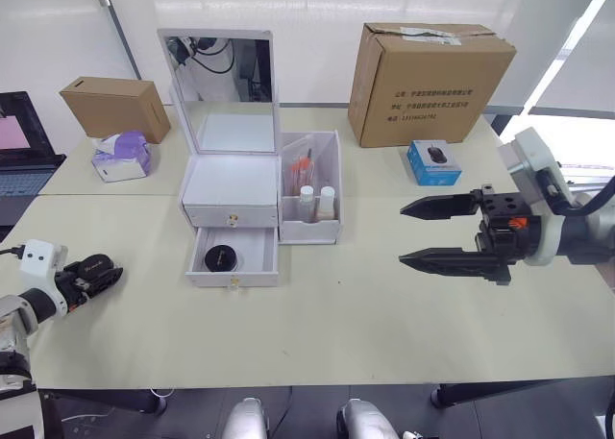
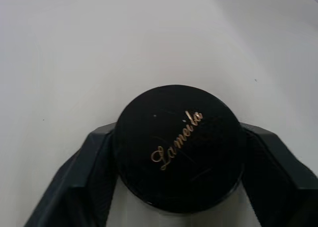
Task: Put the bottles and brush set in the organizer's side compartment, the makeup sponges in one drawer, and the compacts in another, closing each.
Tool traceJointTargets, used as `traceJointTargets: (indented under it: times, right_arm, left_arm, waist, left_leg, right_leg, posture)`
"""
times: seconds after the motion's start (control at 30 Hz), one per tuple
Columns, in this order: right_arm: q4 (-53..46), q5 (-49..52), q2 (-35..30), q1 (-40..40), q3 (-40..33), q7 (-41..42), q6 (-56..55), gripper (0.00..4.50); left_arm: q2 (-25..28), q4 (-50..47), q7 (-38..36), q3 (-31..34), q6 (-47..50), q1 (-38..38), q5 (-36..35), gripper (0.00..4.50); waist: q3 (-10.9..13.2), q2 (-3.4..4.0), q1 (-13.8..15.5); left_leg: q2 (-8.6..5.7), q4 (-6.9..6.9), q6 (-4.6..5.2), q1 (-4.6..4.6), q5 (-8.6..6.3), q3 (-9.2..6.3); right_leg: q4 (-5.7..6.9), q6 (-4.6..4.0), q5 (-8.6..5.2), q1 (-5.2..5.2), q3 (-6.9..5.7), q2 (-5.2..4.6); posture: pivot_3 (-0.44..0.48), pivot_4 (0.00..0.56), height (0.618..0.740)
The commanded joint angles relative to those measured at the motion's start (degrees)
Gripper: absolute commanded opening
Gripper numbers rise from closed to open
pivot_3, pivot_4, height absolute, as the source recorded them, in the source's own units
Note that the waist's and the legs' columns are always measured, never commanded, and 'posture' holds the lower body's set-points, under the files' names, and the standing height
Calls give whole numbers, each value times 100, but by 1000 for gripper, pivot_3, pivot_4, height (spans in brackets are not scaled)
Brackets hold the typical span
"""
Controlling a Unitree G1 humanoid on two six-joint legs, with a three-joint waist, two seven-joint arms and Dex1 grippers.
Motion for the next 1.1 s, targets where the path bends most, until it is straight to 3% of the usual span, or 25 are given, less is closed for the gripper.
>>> traceJointTargets:
  times: [0.03,0.17,0.27,0.4,0.57,0.73,0.93,1.1]
  right_arm:
    - [-89,125,-102,-5,-273,-26,2,4500]
    - [-77,101,-50,-2,-216,-49,-26,4500]
    - [-89,122,-13,-17,-187,-74,-20,4500]
    - [-115,137,-9,21,-175,-101,2,4500]
    - [-170,170,-22,93,-230,-174,33,4500]
    - [-265,256,-20,188,-314,-299,56,4500]
    - [-443,439,-130,575,-690,-454,70,4500]
    - [-575,596,-172,851,-938,-555,66,4500]
  left_arm:
    - [153,-95,-60,196,-165,-65,-144,2927]
    - [71,-1413,-1068,155,24,260,-586,2927]
    - [133,-2390,-1586,-226,116,707,-488,2927]
    - [218,-4199,-2225,-403,1238,1110,-1199,2927]
    - [180,-5705,-2228,-836,2100,1000,-1542,2927]
    - [-168,-6168,-1797,-1389,2631,368,-1485,2927]
    - [-650,-6140,-1251,-2120,2453,-89,-823,2927]
    - [-884,-5883,-967,-2339,2196,-184,-437,2927]
  waist:
    - [0,0,-3]
    - [0,0,2]
    - [-1,2,17]
    - [-1,4,-1]
    - [0,6,2]
    - [2,10,18]
    - [2,9,1]
    - [2,11,-15]
  left_leg:
    - [0,0,0,0,0,0]
    - [0,0,0,-1,0,0]
    - [1,-1,-1,-4,0,2]
    - [1,0,0,-2,0,2]
    - [1,1,0,-1,0,-1]
    - [-3,9,1,-1,1,-5]
    - [-16,13,6,12,3,-47]
    - [-21,13,6,20,4,-63]
  right_leg:
    - [0,0,0,0,0,0]
    - [0,-1,0,-1,0,0]
    - [-1,-5,-2,0,0,-3]
    - [2,-12,-6,2,2,-2]
    - [1,-5,-6,4,4,1]
    - [0,24,-14,14,6,5]
    - [-13,30,-16,45,7,17]
    - [-16,30,-16,57,8,22]
  posture:
    - [0,150,740]
    - [0,150,740]
    - [0,150,740]
    - [0,150,740]
    - [0,150,740]
    - [0,150,740]
    - [0,150,740]
    - [0,150,740]
